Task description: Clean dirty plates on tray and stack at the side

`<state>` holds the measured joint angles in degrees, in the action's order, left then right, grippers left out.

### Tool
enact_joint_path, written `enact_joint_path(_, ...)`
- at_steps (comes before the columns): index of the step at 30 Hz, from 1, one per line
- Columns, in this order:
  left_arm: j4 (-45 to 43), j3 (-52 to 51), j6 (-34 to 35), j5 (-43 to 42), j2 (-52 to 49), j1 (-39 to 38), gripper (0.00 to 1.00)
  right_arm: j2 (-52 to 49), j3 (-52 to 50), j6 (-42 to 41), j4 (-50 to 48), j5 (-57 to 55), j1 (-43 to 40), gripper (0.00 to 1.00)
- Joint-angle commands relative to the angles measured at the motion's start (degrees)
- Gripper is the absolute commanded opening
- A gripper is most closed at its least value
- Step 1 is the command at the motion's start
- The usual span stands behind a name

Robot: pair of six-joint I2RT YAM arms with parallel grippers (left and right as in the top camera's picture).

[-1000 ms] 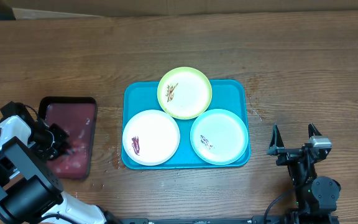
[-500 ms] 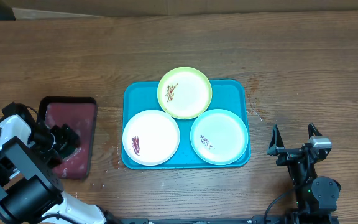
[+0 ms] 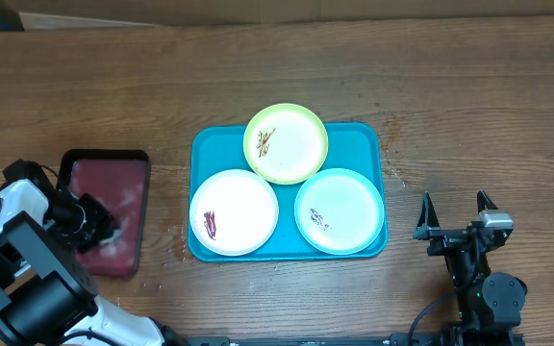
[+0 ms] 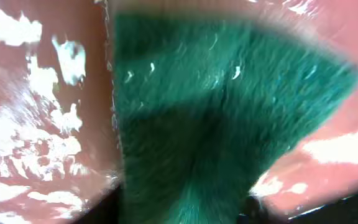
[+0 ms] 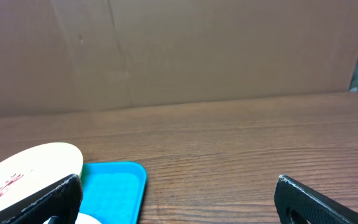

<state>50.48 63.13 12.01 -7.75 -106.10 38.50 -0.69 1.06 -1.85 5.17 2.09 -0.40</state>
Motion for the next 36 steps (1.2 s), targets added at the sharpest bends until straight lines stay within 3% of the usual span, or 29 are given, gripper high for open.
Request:
enact_joint_path(1,-3.50,-0.42,0.39,0.76,-1.49,0.11,1.00,0.52,-0.59,0.17,-0.35,-0.55,-0.31,1.00)
enact_joint_path(8,-7.56,-0.42,0.39,0.87,-1.49,0.11,0.98,0.52,-0.59,0.17,-0.35,-0.55,-0.31,1.00)
enact_joint_path(9,-7.74,-0.42,0.39,0.87,-1.49,0.11,0.86,0.52,-0.59,0.17,-0.35,-0.55,-0.31,1.00)
enact_joint_path(11,-7.82,-0.42,0.39,0.87,-1.49,0.11,0.47,0.52,-0.59,0.17,-0.35,-0.55,-0.31,1.00)
enact_joint_path(12,-7.80,-0.42,0.39,0.90,-1.49,0.11,0.38,0.52,-0.59,0.17,-0.35,-0.55,-0.31,1.00)
enact_joint_path(14,-7.69,-0.42,0.39,0.87,-1.49,0.11,0.07,0.52,-0.59,0.17,-0.35,-0.55,-0.31,1.00)
enact_joint_path(15,-7.63,-0.42,0.39,0.87,-1.49,0.11,0.04,0.52,-0.59,0.17,-0.35,-0.55,-0.31,1.00)
enact_joint_path(23,-4.48,2.16,0.42,-3.17,-0.96,0.11,0.04,0.52,-0.59,0.17,-0.35,-0.55,-0.31,1.00)
enact_joint_path(36,11.76,24.79,0.37,-14.69,1.03,0.04,0.04,0.52,-0.59,0.17,-0.35,-0.55,-0.31,1.00)
